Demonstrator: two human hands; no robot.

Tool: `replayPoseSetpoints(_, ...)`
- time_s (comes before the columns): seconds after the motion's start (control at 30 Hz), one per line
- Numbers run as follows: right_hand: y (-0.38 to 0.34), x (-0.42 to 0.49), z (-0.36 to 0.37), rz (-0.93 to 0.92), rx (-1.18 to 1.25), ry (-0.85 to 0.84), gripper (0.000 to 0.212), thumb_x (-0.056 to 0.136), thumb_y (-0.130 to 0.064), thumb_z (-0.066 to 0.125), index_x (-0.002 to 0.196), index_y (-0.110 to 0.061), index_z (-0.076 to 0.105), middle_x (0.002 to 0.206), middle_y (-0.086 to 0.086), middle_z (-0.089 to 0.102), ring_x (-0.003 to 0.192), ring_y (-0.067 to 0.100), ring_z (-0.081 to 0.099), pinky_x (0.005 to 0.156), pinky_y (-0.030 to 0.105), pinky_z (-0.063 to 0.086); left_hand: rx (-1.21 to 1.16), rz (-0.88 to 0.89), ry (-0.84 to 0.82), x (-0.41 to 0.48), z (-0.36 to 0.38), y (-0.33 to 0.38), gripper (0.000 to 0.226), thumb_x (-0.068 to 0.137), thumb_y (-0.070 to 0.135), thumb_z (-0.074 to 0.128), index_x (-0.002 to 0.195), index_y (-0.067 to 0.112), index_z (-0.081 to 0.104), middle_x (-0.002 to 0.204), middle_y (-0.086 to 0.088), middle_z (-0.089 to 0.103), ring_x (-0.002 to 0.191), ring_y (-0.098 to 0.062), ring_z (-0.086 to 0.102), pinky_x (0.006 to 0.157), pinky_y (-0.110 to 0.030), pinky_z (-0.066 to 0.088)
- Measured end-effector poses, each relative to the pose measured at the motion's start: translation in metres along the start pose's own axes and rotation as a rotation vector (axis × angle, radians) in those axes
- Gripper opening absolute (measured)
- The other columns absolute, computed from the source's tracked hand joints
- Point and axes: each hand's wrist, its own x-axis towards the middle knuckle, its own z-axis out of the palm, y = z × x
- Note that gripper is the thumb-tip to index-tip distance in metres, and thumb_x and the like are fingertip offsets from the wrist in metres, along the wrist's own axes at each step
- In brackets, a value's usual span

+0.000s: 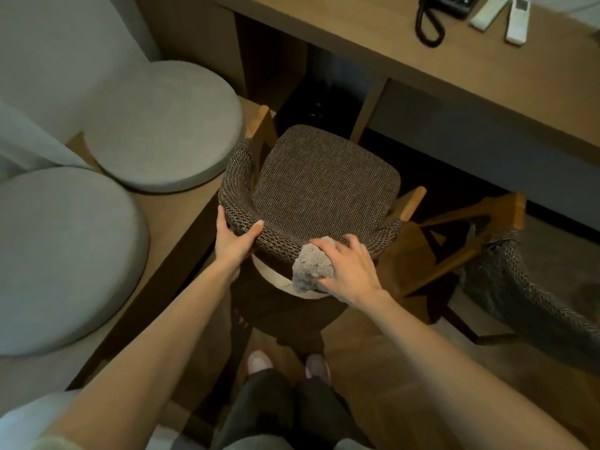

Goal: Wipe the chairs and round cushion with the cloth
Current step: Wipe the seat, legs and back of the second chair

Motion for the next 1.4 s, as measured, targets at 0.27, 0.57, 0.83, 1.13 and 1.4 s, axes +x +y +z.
replayPoseSetpoints(0.27, 0.009, 0.014, 0.008, -0.099, -0.024, -0.05, 0.05, 0.082, -0.034, 0.062, 0.126, -0.022, 0.043, 0.095, 0.009, 0.07, 0.088, 0.033, 0.067, 0.079, 0.038, 0.05, -0.064, 0.023, 0.097, 0.005, 0.01, -0.01, 0.095, 0.081, 0.012, 0.074, 0.151, 0.032, 0.013, 0.151, -0.007, 0.033, 0.133, -0.024, 0.041, 0.08, -0.028, 0.053)
replayPoseSetpoints(0.57, 0.038, -0.029, 0.004, -0.2, -0.185, -0.102, 0.04, 0.084, -0.033, 0.057, 0.113, -0.01, 0.044, 0.092, 0.01, 0.068, 0.083, 0.035, 0.066, 0.07, 0.036, 0.047, -0.163, -0.065, 0.064, -0.037, 0.024, -0.047, 0.103, 0.077, 0.009, 0.076, 0.15, 0.04, 0.01, 0.153, -0.008, 0.031, 0.132, -0.028, 0.043, 0.096, -0.047, 0.049)
replayPoseSetpoints(0.83, 0.051, -0.077, -0.001, -0.205, -0.228, -0.176, 0.044, 0.08, -0.029, 0.059, 0.116, -0.007, 0.044, 0.097, 0.014, 0.068, 0.087, 0.037, 0.065, 0.073, 0.039, 0.048, -0.201, -0.114, -0.004, -0.076, 0.039, -0.07, 0.105, 0.076, 0.007, 0.077, 0.149, 0.043, 0.009, 0.152, -0.006, 0.033, 0.126, -0.027, 0.05, 0.068, -0.032, 0.058)
replayPoseSetpoints(1.13, 0.099, -0.125, 0.003, -0.117, -0.251, -0.166, 0.052, 0.08, -0.029, 0.06, 0.125, -0.012, 0.041, 0.1, 0.01, 0.069, 0.09, 0.033, 0.066, 0.078, 0.038, 0.05, -0.261, -0.138, -0.067, -0.108, 0.08, -0.104, 0.108, 0.074, 0.003, 0.077, 0.146, 0.049, 0.012, 0.154, -0.004, 0.031, 0.128, -0.025, 0.048, 0.085, -0.048, 0.055)
replayPoseSetpoints(1.4, 0.1, -0.115, 0.003, -0.036, -0.169, -0.038, 0.037, 0.083, -0.036, 0.061, 0.109, -0.022, 0.039, 0.095, 0.004, 0.068, 0.087, 0.034, 0.066, 0.072, 0.04, 0.051, -0.276, -0.08, -0.041, -0.089, 0.092, -0.086, 0.105, 0.077, 0.001, 0.075, 0.148, 0.045, 0.011, 0.153, -0.005, 0.032, 0.125, -0.024, 0.049, 0.078, -0.041, 0.057)
